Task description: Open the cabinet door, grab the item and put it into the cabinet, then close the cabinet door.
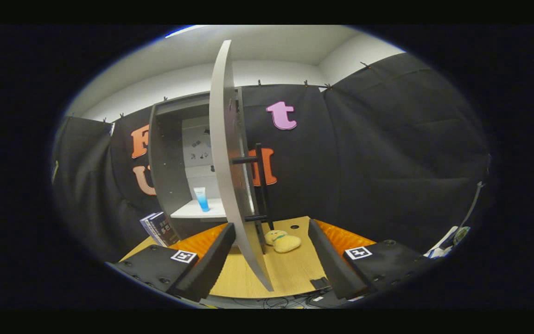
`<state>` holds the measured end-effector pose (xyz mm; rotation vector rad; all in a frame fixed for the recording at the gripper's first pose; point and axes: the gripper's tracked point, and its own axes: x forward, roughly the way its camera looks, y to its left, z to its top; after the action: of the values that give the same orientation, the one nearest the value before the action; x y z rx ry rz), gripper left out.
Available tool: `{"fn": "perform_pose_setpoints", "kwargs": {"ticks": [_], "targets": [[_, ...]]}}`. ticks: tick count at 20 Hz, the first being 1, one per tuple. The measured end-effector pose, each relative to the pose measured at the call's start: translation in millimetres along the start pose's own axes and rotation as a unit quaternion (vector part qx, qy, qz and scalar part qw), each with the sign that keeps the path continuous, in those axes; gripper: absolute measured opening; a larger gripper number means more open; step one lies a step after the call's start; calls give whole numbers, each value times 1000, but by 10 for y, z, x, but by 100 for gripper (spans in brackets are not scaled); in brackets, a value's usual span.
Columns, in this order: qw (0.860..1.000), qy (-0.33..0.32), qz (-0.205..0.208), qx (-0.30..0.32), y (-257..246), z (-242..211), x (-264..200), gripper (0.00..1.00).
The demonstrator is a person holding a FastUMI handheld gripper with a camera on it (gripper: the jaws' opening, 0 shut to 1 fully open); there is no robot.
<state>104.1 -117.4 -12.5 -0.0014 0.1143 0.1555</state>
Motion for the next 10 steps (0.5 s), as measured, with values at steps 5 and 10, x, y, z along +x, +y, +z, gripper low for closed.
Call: {"fn": "perform_pose_setpoints", "kwargs": {"ticks": [5, 10], "targets": [[999, 5, -34, -10, -230, -67, 5, 100], [999, 36, -39, -3, -234, -362, 168, 98]]}}
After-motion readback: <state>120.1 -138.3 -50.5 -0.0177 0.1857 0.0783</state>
